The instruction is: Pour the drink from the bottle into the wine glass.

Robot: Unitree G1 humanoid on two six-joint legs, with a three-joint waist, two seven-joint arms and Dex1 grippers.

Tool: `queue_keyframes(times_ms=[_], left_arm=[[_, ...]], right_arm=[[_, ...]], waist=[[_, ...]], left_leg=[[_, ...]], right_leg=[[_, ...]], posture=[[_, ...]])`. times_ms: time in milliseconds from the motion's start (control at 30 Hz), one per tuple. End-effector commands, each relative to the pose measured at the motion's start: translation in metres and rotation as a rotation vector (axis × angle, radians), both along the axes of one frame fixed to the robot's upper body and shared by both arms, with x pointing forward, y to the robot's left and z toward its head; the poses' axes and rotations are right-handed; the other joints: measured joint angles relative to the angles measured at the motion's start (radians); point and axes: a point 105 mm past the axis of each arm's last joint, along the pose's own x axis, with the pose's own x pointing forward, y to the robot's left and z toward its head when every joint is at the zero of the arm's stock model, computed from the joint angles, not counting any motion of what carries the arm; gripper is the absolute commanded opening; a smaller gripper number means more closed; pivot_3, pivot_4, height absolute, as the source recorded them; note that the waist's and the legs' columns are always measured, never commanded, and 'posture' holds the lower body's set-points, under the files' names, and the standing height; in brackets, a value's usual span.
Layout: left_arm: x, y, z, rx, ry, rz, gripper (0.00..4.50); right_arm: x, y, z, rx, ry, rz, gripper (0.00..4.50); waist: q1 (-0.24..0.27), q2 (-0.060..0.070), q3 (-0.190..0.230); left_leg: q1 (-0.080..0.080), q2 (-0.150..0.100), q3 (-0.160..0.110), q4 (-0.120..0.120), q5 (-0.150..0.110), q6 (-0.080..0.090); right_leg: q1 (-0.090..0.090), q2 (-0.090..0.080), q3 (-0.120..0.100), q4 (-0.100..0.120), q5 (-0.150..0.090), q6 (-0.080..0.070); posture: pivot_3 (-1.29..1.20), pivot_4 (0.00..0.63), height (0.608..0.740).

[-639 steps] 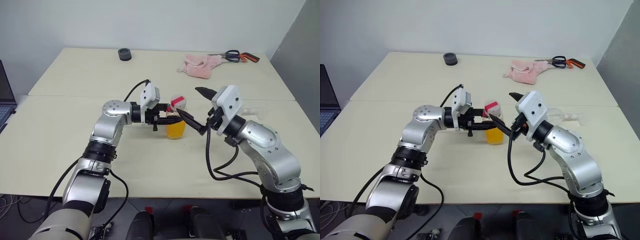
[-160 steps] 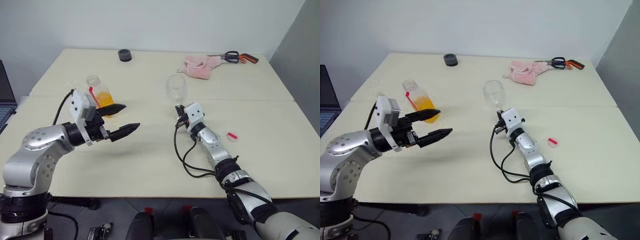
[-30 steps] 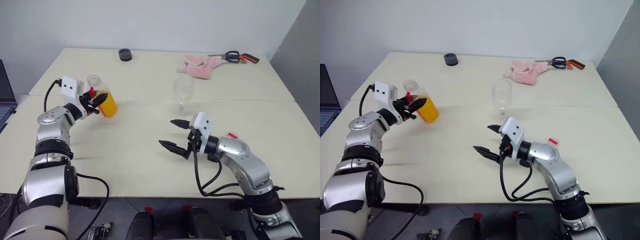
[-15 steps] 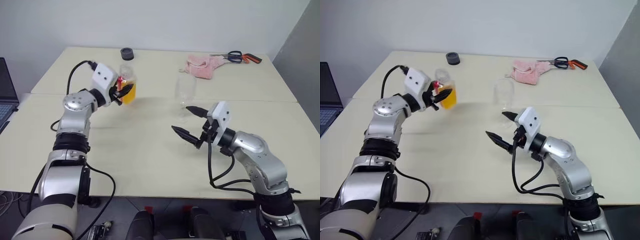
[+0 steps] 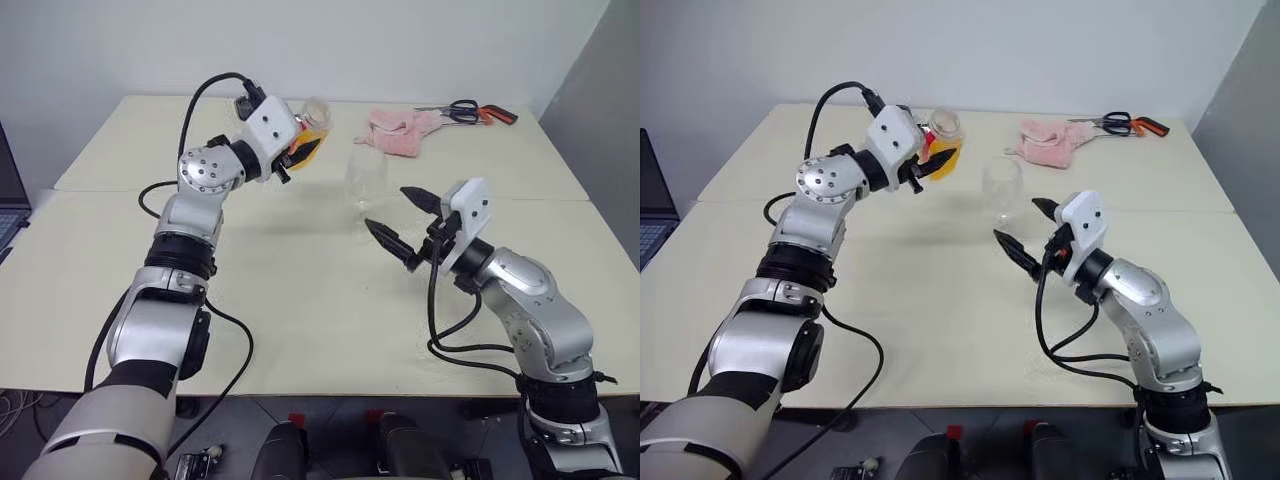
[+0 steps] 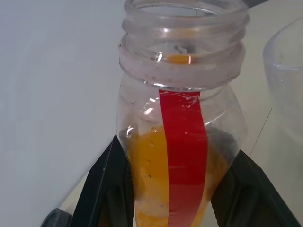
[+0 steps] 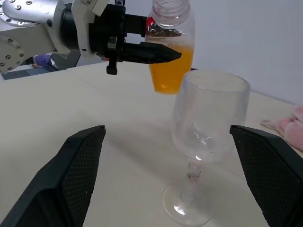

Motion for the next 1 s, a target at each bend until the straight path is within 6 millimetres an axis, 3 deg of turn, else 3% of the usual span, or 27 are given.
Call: queue_keyframes(times_ms=[33, 333, 1000], left_arm=[[-0.006, -0.014, 0.034, 0.032, -0.156, -0.032, 1.63], [-0.005, -0.021, 0.035, 0.157, -0.276, -0.02, 1.63], [0.002, -0.037, 0.036, 0.273, -0.421, 0.016, 1.63]], right_arm=[[0.004, -0.002, 0.011, 0.013, -0.043, -0.042, 4.5], [0.008, -0.001, 0.009, 0.005, -0.078, -0.063, 4.5], [-0.01, -0.029, 0.013, 0.035, -0.09, -0.01, 4.5]], waist=[[0.0, 0.0, 0.0], [0.0, 0.0, 0.0], [0.0, 0.0, 0.0]], left_leg=[[0.0, 0.0, 0.0, 0.0, 0.0, 0.0], [0.0, 0.0, 0.001, 0.0, 0.0, 0.0], [0.0, 0.0, 0.001, 0.0, 0.0, 0.0]], right_leg=[[0.0, 0.0, 0.0, 0.0, 0.0, 0.0], [-0.001, 0.0, 0.001, 0.0, 0.0, 0.0], [-0.001, 0.0, 0.0, 0.0, 0.0, 0.0]], posture=[[0.0, 0.15, 0.74], [0.0, 0.15, 0.74], [0.0, 0.15, 0.74]])
